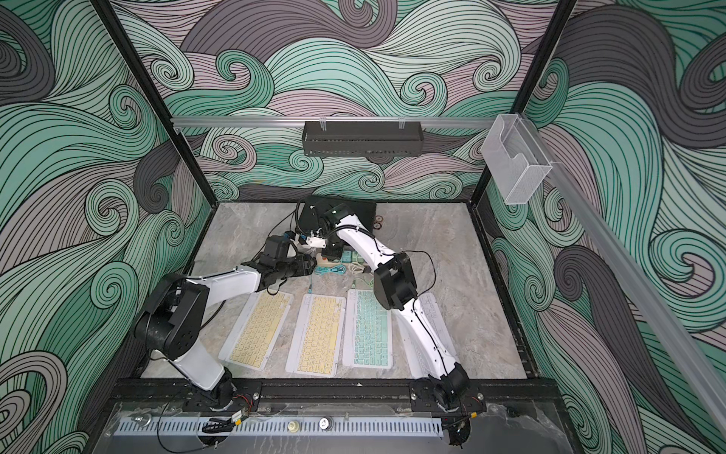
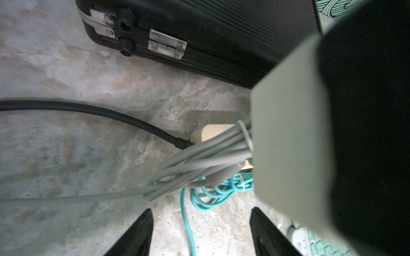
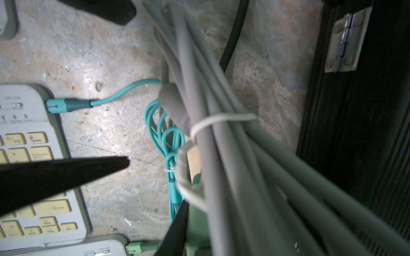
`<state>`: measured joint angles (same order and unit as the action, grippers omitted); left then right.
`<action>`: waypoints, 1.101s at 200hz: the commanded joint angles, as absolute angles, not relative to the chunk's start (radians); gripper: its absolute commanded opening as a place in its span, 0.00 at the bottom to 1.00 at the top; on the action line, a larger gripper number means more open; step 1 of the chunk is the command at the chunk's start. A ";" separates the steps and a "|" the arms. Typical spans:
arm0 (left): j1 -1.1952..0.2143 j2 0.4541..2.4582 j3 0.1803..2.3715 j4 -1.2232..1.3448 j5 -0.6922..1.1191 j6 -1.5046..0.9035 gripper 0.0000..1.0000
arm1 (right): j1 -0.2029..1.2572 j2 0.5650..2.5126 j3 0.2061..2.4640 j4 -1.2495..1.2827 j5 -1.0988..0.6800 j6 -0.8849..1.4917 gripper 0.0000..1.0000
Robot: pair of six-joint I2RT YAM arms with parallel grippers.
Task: Unplug the wireless keyboard
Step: Remove the plug from the socket.
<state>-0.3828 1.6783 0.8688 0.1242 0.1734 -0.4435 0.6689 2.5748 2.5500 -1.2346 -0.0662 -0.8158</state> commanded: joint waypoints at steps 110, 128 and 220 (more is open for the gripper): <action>-0.355 1.885 0.968 0.423 0.385 -0.556 0.17 | 0.684 2.580 2.582 -1.252 -0.230 -0.712 0.00; -0.356 1.894 0.973 0.428 0.400 -0.569 0.14 | 0.684 2.579 2.573 -1.252 -0.231 -0.712 0.00; -0.353 2.050 0.962 0.539 0.504 -0.904 0.02 | 0.685 2.580 2.566 -1.251 -0.236 -0.703 0.00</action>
<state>-0.3485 2.0090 0.9695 0.5301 0.4824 -0.7952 0.6636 2.5801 2.5614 -1.2324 -0.0875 -0.7467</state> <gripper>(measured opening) 0.044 0.284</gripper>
